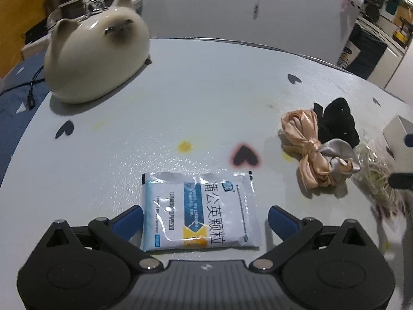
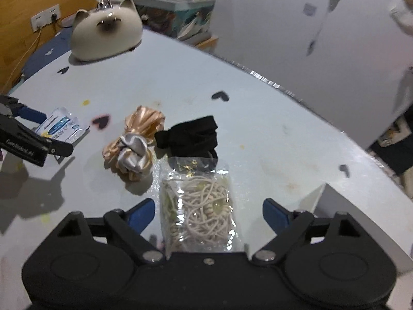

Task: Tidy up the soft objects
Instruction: 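Move both tools back toward the medicine sachet and satin scrunchies, then grasp the medicine sachet with left tool while right tool grasps rubber-band bag, then carry the sachet and rubber-band bag over the white tray with both tools, then open both tools to drop the sachet and rubber-band bag in the tray, then move both tools back toward the satin and black scrunchies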

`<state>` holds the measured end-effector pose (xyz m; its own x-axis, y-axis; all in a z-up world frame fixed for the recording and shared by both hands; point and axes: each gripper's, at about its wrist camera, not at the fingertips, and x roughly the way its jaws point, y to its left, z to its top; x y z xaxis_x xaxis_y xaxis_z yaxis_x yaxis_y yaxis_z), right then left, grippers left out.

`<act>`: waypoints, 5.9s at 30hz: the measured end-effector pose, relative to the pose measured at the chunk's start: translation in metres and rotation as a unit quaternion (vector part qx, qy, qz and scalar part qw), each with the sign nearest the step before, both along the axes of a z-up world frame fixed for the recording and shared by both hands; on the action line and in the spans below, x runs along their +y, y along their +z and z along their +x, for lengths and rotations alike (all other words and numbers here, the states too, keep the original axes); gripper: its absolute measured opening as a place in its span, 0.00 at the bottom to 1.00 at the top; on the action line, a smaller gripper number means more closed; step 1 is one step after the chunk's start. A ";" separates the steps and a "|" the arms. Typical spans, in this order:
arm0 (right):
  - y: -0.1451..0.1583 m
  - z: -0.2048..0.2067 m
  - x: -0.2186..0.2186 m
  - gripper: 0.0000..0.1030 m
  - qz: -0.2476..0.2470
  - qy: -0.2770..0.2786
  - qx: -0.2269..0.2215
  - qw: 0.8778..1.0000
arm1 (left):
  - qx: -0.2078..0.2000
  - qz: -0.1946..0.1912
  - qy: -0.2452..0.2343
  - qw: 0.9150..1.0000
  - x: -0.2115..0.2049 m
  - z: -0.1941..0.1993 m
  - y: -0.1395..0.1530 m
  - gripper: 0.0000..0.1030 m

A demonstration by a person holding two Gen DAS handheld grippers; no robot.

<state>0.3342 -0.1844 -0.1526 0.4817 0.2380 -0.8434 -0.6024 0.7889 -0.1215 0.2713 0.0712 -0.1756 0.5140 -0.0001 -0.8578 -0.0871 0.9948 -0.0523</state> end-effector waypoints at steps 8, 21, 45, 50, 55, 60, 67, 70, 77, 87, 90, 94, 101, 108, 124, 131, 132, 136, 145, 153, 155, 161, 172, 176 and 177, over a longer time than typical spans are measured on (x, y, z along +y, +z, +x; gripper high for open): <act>-0.023 0.020 -0.003 0.82 0.026 0.008 0.060 0.998 | 0.010 0.016 -0.004 1.000 -0.002 0.003 0.003 0.86; -0.017 -0.009 0.000 0.48 0.058 -0.053 0.069 0.995 | 0.008 -0.011 0.004 1.000 -0.001 -0.008 0.010 0.66; 0.031 -0.107 -0.004 0.42 0.128 -0.175 0.038 0.975 | -0.033 -0.058 0.007 0.998 -0.018 -0.072 0.056 0.64; 0.050 -0.123 -0.016 0.42 0.150 -0.193 0.019 0.969 | -0.058 -0.071 0.017 0.996 -0.027 -0.085 0.079 0.64; 0.064 -0.135 -0.040 0.42 0.169 -0.205 0.010 0.964 | -0.074 -0.090 0.025 0.993 -0.048 -0.097 0.095 0.64; 0.073 -0.142 -0.072 0.42 0.178 -0.214 0.003 0.960 | -0.087 -0.091 0.016 0.992 -0.081 -0.104 0.109 0.64; 0.089 -0.149 -0.125 0.42 0.188 -0.220 -0.011 0.957 | -0.103 -0.091 0.002 0.991 -0.139 -0.106 0.123 0.64; 0.094 -0.147 -0.149 0.42 0.194 -0.226 -0.015 0.955 | -0.109 -0.090 -0.006 0.990 -0.167 -0.103 0.128 0.64; 0.097 -0.140 -0.201 0.42 0.208 -0.244 -0.022 0.947 | -0.118 -0.085 -0.039 0.989 -0.227 -0.089 0.135 0.64; 0.094 -0.118 -0.265 0.42 0.215 -0.306 -0.034 0.927 | -0.114 -0.045 -0.187 0.975 -0.302 -0.033 0.129 0.64; 0.092 -0.107 -0.277 0.42 0.213 -0.325 -0.036 0.921 | -0.105 -0.013 -0.267 0.958 -0.322 -0.010 0.123 0.65; 0.085 -0.091 -0.290 0.42 0.209 -0.349 -0.033 0.913 | -0.094 0.043 -0.361 0.927 -0.343 0.018 0.108 0.65; 0.064 -0.063 -0.297 0.42 0.201 -0.383 -0.007 0.902 | -0.062 0.119 -0.514 0.847 -0.363 0.058 0.063 0.66; 0.035 -0.028 -0.289 0.43 0.224 -0.411 0.047 0.882 | -0.050 0.149 -0.627 0.763 -0.370 0.069 0.028 0.66; -0.004 0.029 -0.251 0.64 0.211 -0.397 0.072 0.890 | -0.055 0.180 -0.654 0.733 -0.361 0.090 0.011 0.98; 0.012 0.017 -0.249 0.75 0.212 -0.382 0.051 0.898 | -0.052 0.115 -0.626 0.769 -0.352 0.092 0.024 0.98; 0.015 0.014 -0.249 0.75 0.213 -0.380 0.050 0.899 | -0.050 0.107 -0.620 0.776 -0.352 0.092 0.026 0.98; 0.027 0.004 -0.250 0.75 0.217 -0.372 0.043 0.901 | -0.047 0.077 -0.596 0.798 -0.347 0.087 0.035 0.98; 0.063 -0.030 -0.256 0.77 0.225 -0.355 0.015 0.907 | -0.069 0.039 -0.562 0.823 -0.343 0.053 0.070 0.99; 0.089 -0.069 -0.263 0.79 0.227 -0.335 -0.012 0.914 | -0.096 0.023 -0.503 0.858 -0.337 0.014 0.102 1.00; 0.095 -0.079 -0.264 0.80 0.223 -0.330 -0.022 0.917 | -0.103 0.010 -0.485 0.868 -0.334 0.003 0.110 1.00; 0.108 -0.110 -0.268 0.84 0.211 -0.312 -0.048 0.925 | -0.124 -0.004 -0.426 0.896 -0.327 -0.026 0.130 1.00; 0.116 -0.155 -0.275 0.94 0.200 -0.309 -0.086 0.926 | -0.151 -0.044 -0.298 0.941 -0.305 -0.067 0.148 1.00; 0.114 -0.165 -0.273 0.99 0.192 -0.316 -0.091 0.925 | -0.160 -0.063 -0.247 0.954 -0.293 -0.079 0.149 1.00; 0.114 -0.168 -0.272 0.99 0.191 -0.316 -0.097 0.924 | -0.161 -0.067 -0.234 0.956 -0.290 -0.082 0.149 1.00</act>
